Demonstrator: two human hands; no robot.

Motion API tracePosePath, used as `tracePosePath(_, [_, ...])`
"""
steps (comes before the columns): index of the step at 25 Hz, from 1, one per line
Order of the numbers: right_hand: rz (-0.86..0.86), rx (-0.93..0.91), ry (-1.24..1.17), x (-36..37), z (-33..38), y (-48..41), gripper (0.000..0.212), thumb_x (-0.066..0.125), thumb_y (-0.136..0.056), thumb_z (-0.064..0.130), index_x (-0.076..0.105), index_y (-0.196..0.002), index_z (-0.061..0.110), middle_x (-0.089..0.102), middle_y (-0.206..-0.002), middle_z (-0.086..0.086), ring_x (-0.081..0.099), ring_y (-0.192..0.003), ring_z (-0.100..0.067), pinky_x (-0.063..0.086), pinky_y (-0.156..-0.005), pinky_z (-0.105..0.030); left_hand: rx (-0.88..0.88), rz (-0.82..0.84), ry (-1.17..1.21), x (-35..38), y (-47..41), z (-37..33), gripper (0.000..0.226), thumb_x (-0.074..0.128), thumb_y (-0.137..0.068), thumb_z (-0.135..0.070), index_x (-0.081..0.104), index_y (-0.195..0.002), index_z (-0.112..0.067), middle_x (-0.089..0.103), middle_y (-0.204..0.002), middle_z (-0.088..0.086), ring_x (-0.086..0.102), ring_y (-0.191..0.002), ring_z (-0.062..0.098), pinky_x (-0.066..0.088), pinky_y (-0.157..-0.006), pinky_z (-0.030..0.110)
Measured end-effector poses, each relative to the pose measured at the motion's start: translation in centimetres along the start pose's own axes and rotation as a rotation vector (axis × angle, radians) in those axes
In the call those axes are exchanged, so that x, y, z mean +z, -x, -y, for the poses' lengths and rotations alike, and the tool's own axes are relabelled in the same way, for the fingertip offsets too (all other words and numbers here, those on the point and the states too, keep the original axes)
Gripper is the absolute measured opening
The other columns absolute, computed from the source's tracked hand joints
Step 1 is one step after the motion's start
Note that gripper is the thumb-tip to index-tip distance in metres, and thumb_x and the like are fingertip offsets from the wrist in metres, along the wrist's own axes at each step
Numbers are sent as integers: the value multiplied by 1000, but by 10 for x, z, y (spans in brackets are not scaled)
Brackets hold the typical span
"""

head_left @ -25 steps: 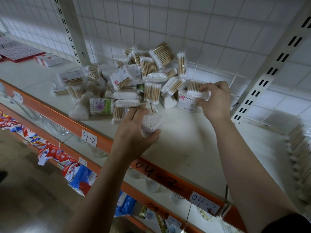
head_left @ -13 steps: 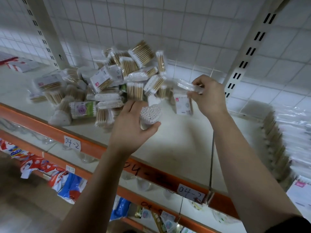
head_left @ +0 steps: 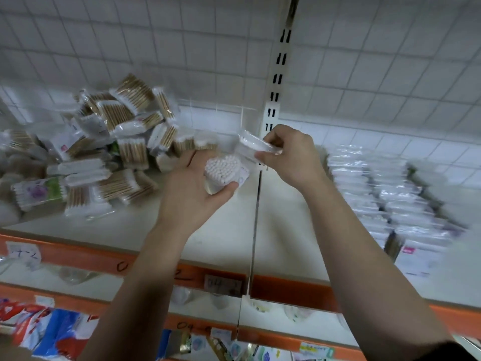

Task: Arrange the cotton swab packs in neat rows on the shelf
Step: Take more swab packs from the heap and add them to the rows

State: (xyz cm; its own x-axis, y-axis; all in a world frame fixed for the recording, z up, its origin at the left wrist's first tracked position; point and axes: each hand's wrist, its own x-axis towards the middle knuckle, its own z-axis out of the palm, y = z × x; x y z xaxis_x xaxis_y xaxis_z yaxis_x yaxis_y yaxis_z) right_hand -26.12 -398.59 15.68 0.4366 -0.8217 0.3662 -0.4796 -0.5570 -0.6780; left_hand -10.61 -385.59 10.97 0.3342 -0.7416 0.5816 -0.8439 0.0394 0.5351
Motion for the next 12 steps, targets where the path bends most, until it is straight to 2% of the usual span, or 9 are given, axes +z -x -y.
tracePosePath(3, [-64,-31,-13,-40,-4,9,20,73,-75,18,59,-90,17,61,-79,4,55,-72,-14,40,-59,-18,44,1,44,16,-8,-28,61,61,-69,-58,55,-116,-20,50,-113,-5,55,-90,15,52,-76,36])
tracePosePath(5, [-98,-43,-10,-72,-14,15,24,70,-77,16,59,-98,20,63,-79,2,54,-69,-14,38,-56,-15,86,4,54,31,-14,-53,63,59,-68,-59,56,-116,-18,50,-112,-6,54,-93,14,48,-78,28])
tracePosePath(7, [-110,-33,11,-104,-28,22,26,64,-78,14,61,-103,22,66,-80,-5,57,-68,-19,42,-55,-22,111,11,69,46,-21,-80,64,59,-67,-59,56,-116,-18,51,-112,-6,53,-92,11,44,-77,23])
tracePosePath(9, [-131,-23,38,-135,-45,28,22,60,-78,12,63,-99,18,67,-78,-9,60,-70,-25,46,-58,-29,119,25,106,63,-25,-107,62,64,-68,-55,57,-117,-18,51,-111,-6,54,-85,12,49,-77,30])
tracePosePath(12, [-180,8,54,-172,-71,34,14,64,-82,19,61,-96,17,65,-78,-3,64,-73,-26,51,-65,-36,143,42,132,86,-28,-138,60,69,-70,-50,56,-119,-18,46,-109,-12,53,-85,10,51,-79,36])
